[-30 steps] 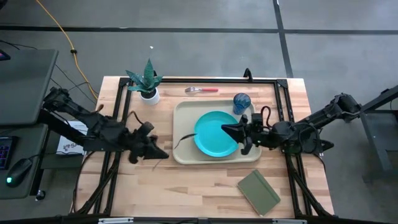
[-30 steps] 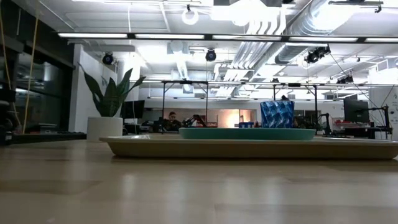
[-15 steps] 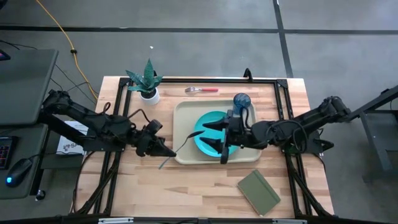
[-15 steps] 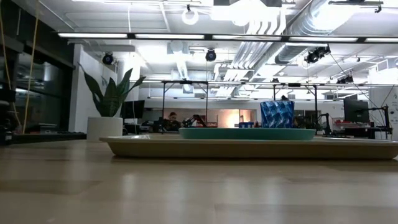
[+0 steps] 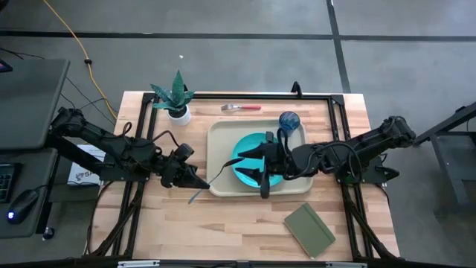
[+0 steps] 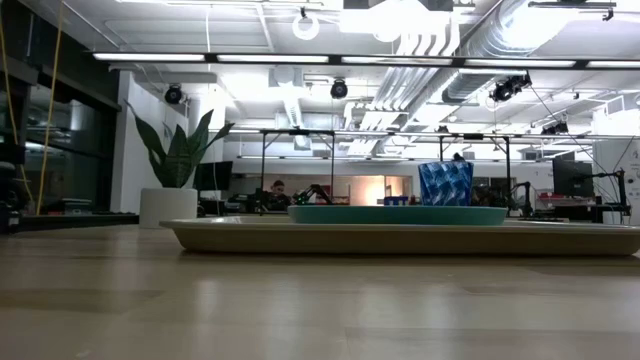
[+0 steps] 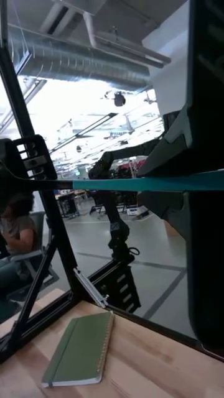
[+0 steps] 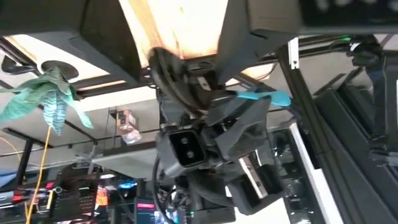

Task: Pick and place plate/cup/fork/spoon on tray
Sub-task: Put the blue spoon to the left side of the blue plate on the gray tray

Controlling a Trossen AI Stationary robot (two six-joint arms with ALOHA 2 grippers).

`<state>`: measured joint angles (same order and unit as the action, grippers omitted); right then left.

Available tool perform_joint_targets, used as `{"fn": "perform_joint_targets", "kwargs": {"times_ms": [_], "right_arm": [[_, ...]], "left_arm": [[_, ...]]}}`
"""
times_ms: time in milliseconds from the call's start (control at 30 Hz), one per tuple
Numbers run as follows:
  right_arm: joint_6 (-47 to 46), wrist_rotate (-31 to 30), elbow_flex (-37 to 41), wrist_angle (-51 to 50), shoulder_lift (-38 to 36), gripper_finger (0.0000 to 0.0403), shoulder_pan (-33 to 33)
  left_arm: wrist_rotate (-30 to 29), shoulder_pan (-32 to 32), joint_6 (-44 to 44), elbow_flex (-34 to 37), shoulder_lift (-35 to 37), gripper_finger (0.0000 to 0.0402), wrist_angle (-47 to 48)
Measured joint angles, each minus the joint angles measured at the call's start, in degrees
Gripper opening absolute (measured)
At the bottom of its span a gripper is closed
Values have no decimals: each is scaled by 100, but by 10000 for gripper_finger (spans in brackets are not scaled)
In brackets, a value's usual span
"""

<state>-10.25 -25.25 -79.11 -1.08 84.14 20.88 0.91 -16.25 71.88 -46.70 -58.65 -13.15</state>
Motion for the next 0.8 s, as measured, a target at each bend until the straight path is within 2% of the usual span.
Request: {"fn": "perform_joint_targets", "kwargs": {"times_ms": [367,633,800], "right_arm": [[23,154,4,-39,-2,11,-6],[-93,174,4,-312,-129,4,36],[-652,197,4,-1475,-663,2,196]], "left_arm": [[83,-4,85,-4,-206,0,0],[39,50,-219,-4,-264,18,26],[216,367,-482,-4,-65,57,3]]}}
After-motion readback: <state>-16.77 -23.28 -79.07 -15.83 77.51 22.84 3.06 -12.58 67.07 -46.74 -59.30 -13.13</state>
